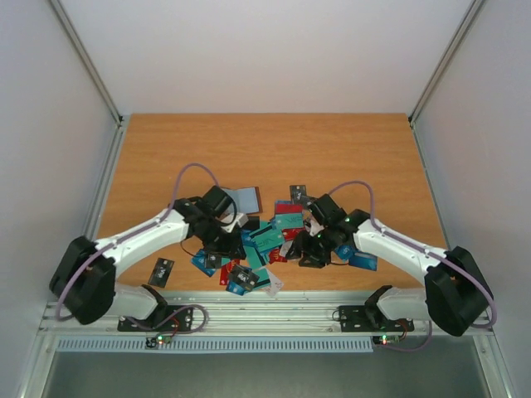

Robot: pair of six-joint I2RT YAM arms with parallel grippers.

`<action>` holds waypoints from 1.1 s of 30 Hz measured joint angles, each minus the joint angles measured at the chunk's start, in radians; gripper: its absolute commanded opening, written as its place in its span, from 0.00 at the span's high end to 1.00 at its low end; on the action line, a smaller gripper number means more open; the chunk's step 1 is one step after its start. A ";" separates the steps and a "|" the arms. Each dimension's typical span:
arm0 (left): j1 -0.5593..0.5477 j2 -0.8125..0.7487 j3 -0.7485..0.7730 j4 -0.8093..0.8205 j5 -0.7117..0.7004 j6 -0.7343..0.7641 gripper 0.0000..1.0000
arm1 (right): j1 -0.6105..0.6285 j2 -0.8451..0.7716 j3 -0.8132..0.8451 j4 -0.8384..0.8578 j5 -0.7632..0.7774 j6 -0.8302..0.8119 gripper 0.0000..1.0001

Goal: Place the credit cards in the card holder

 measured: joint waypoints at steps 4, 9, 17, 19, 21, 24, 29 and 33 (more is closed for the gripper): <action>-0.059 0.121 0.042 0.016 0.001 -0.005 0.80 | 0.006 -0.089 -0.121 0.094 0.005 0.124 0.50; -0.114 0.221 0.122 0.017 -0.008 -0.004 0.80 | 0.125 -0.167 -0.230 0.174 0.074 0.300 0.50; -0.154 0.327 0.192 0.005 -0.047 0.024 0.81 | 0.275 -0.111 -0.285 0.336 0.179 0.472 0.50; -0.156 0.339 0.192 -0.001 -0.056 0.030 0.81 | 0.306 -0.082 -0.288 0.380 0.200 0.498 0.50; -0.158 0.351 0.190 -0.001 -0.061 0.035 0.81 | 0.332 -0.064 -0.293 0.415 0.217 0.517 0.50; -0.167 0.371 0.177 0.003 -0.063 0.041 0.81 | 0.367 -0.053 -0.307 0.466 0.240 0.549 0.50; -0.182 0.401 0.160 0.011 -0.062 0.042 0.81 | 0.411 -0.051 -0.330 0.548 0.270 0.600 0.49; -0.186 0.425 0.155 0.026 -0.061 0.041 0.81 | 0.445 -0.042 -0.338 0.597 0.295 0.636 0.49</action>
